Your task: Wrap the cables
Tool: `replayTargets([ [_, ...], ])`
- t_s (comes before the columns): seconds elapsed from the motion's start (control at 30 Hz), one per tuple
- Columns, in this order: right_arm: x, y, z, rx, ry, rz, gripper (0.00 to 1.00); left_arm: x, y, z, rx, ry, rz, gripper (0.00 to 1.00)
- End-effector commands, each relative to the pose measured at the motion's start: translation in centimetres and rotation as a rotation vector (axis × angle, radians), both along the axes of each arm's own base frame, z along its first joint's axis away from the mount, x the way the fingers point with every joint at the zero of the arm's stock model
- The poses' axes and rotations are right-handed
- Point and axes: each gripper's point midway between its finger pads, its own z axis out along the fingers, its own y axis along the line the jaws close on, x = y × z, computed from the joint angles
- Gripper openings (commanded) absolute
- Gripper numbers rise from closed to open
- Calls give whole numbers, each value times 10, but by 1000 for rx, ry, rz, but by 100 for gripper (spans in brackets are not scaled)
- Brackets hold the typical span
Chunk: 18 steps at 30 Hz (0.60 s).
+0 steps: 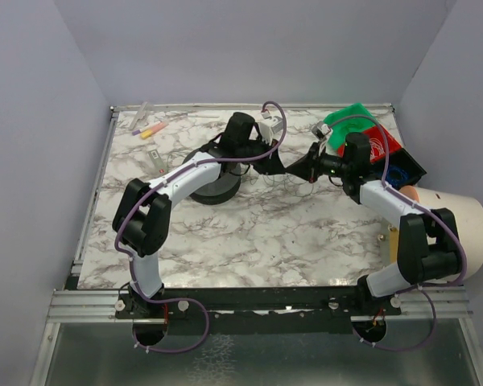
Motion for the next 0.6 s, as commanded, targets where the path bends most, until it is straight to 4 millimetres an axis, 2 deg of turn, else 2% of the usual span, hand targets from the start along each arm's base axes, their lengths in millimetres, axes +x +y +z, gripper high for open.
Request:
replayTargets([
  [0.0, -10, 7, 0, 33, 27, 73, 1, 1, -6, 9, -44, -19, -23, 0],
  [0.13, -5, 3, -3, 9, 1, 55, 1, 7, 1, 10, -30, -29, 26, 0],
  [0.33, 4, -11, -7, -21, -14, 8, 0, 30, 31, 16, -47, -34, 168, 0],
  [0.57, 8, -13, -13, -41, -23, 0, 1, 26, 37, 20, -74, -10, 162, 0],
])
